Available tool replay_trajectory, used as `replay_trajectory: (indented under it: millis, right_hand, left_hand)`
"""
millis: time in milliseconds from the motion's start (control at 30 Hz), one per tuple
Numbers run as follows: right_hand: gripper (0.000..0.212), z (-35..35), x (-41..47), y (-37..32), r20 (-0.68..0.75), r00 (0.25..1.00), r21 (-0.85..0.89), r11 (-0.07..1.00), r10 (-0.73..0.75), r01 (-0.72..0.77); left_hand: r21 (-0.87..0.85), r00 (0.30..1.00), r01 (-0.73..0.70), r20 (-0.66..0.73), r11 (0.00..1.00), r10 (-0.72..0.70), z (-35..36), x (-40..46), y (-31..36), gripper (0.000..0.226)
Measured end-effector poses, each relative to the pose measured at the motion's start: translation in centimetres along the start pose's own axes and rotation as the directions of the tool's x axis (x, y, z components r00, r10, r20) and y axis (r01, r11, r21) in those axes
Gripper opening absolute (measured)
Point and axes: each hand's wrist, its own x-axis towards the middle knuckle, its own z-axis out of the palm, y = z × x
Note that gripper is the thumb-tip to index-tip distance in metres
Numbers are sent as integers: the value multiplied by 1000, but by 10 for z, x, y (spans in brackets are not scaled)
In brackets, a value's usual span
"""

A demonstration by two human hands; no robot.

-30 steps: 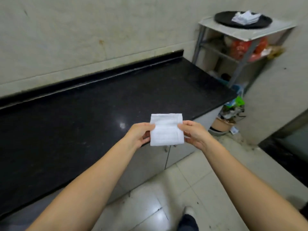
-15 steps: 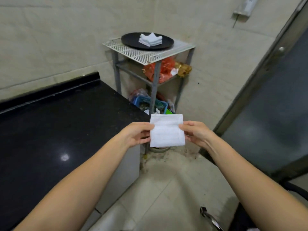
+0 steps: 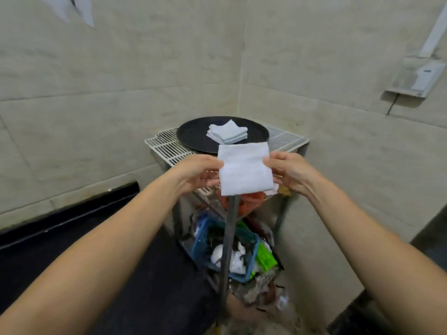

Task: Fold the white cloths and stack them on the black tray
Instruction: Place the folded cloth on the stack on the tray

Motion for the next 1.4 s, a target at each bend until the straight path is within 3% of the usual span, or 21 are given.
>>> replay_trajectory:
  millis: [167, 433, 600, 733, 933, 1033, 1133, 1200, 1267, 1400]
  right_hand:
    - [13, -11, 102, -32, 39, 998, -138, 989, -39, 44]
    - [9, -15, 269, -63, 145, 987, -299, 948, -69, 111]
    - [7, -15, 346, -56, 273, 962, -425, 896, -12, 132]
    - [3, -12, 375, -34, 363, 931, -525, 833, 32, 176]
    - [11, -12, 388, -23, 418, 908, -510, 836, 36, 202]
    - [2, -14, 386, -24, 403, 915, -504, 843, 35, 190]
    - [13, -13, 380, -32, 328, 937, -554, 779, -121, 295]
    - [19, -3, 361, -45, 341, 898, -608, 664, -278, 436]
    - [19, 20, 328, -57, 446, 811, -592, 555, -378, 584]
    - [20, 89, 242, -54, 656, 640, -512, 386, -401, 767]
  left_hand:
    - [70, 996, -12, -90, 997, 18, -2, 76, 40, 2]
    - [72, 931, -88, -348, 994, 107, -1, 204, 74, 14]
    - [114, 882, 1, -469, 993, 53, -11, 254, 69, 18]
    - [131, 858, 81, -514, 988, -2, -17, 264, 50, 13]
    - [102, 826, 109, -562, 989, -33, -14, 268, 36, 11]
    - [105, 813, 102, -582, 989, -22, -10, 267, 36, 14]
    - [99, 789, 86, -614, 991, -7, -9, 253, 40, 17]
    - [118, 760, 76, -650, 990, 19, -12, 234, 43, 19]
    - [154, 737, 47, -673, 987, 69, -19, 208, 42, 16]
    - [254, 669, 5, -720, 967, 186, -36, 126, 25, 19]
